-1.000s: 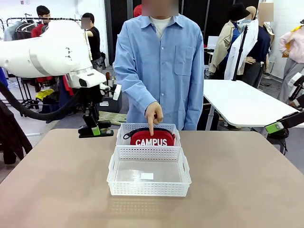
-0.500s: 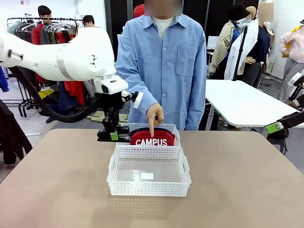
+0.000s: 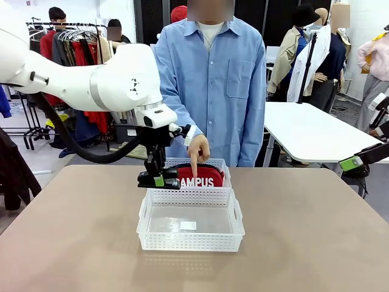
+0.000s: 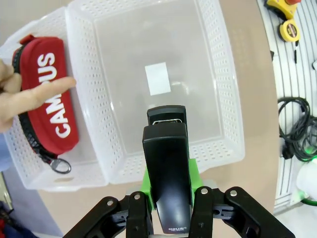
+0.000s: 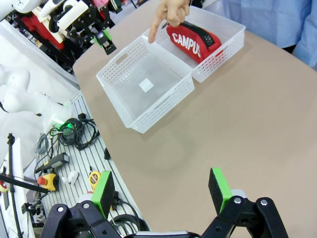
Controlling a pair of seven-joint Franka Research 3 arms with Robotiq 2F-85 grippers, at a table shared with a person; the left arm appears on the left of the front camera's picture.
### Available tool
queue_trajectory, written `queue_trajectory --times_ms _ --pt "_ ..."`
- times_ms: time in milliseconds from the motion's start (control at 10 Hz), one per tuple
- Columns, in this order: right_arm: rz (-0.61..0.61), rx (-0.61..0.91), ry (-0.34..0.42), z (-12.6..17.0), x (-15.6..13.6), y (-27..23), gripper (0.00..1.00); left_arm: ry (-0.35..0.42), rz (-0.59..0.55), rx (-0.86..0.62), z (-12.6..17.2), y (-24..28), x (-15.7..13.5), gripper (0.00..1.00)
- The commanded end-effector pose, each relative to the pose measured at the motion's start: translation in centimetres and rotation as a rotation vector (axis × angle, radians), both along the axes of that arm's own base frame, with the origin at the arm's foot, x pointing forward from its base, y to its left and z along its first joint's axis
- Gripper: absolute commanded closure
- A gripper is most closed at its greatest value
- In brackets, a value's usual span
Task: Distribute items into two baskets.
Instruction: Place the picked Stapler into the Organizing basket as instructed by the person.
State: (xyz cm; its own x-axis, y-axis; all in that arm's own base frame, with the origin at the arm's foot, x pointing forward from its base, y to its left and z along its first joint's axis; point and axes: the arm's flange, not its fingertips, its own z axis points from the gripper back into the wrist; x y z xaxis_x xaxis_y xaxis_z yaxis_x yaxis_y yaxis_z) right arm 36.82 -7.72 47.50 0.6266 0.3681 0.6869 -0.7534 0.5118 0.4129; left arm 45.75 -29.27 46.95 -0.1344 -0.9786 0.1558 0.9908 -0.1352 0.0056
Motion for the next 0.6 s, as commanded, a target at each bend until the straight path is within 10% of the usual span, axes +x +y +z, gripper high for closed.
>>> queue_trajectory --times_ms 0,500 --pt "0.001 0.013 -0.008 0.1 0.0 0.1 0.0 -0.005 -0.047 -0.049 -1.4 -0.9 -0.7 0.95" --pt "0.001 0.013 -0.008 0.1 0.0 0.1 0.0 -0.048 -0.083 -0.107 -3.9 -3.9 -1.8 0.95"
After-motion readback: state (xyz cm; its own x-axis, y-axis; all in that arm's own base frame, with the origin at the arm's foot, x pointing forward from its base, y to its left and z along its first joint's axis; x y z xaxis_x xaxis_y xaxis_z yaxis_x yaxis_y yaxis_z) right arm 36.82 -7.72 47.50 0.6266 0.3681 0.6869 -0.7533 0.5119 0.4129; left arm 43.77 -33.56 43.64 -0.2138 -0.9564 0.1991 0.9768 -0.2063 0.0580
